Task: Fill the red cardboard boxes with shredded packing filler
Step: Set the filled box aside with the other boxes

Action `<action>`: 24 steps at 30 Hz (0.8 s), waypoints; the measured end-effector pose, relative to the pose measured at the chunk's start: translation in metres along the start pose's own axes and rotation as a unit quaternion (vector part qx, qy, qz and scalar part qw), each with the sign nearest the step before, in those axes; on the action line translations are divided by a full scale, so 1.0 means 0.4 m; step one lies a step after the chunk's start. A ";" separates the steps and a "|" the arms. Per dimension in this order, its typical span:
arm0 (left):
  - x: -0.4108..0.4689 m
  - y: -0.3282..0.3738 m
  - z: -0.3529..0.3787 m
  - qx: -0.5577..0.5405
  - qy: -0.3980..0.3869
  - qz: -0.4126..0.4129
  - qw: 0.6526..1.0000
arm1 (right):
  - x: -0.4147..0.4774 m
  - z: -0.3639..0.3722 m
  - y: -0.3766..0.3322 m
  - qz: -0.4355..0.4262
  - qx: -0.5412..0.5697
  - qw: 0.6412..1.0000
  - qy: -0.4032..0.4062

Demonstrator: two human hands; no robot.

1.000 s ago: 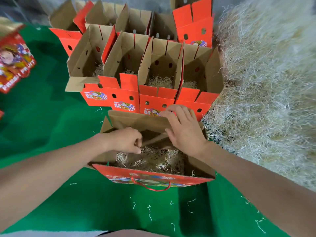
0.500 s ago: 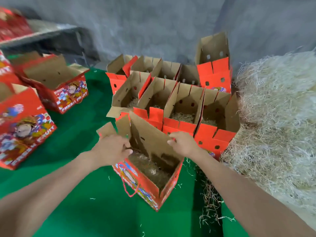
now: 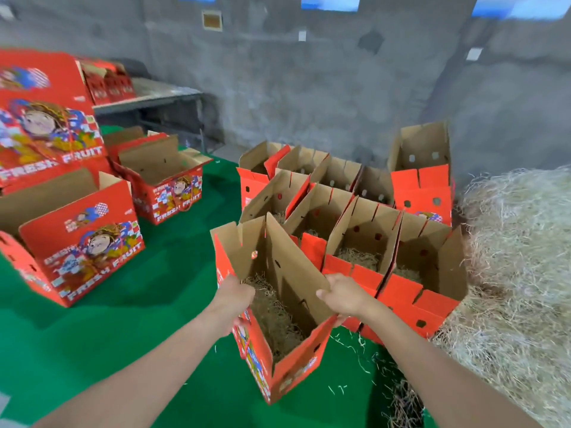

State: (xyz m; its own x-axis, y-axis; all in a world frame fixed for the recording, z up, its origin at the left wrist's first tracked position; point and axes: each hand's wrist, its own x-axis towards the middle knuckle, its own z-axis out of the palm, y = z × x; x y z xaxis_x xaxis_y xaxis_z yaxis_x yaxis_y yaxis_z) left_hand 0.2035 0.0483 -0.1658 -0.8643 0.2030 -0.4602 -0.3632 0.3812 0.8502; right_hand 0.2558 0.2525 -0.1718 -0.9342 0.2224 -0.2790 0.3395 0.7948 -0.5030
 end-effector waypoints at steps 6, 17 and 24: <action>-0.071 0.188 -0.115 0.168 0.106 0.200 0.960 | -0.005 -0.105 -0.116 -0.070 0.203 0.977 -0.002; -0.052 0.541 -0.138 0.223 0.216 0.464 0.830 | 0.030 -0.226 -0.169 -0.094 0.493 0.849 0.168; 0.107 0.626 -0.041 0.103 0.106 0.492 0.858 | 0.131 -0.377 -0.179 -0.031 0.548 0.792 0.267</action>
State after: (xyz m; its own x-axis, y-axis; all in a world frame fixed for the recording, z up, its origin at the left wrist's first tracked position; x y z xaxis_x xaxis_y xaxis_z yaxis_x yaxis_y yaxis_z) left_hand 0.0700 0.1375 0.0314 -0.7686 0.3570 0.5308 0.6296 0.2749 0.7267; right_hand 0.1659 0.2924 -0.0269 -0.7671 0.6414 0.0120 -0.0900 -0.0891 -0.9920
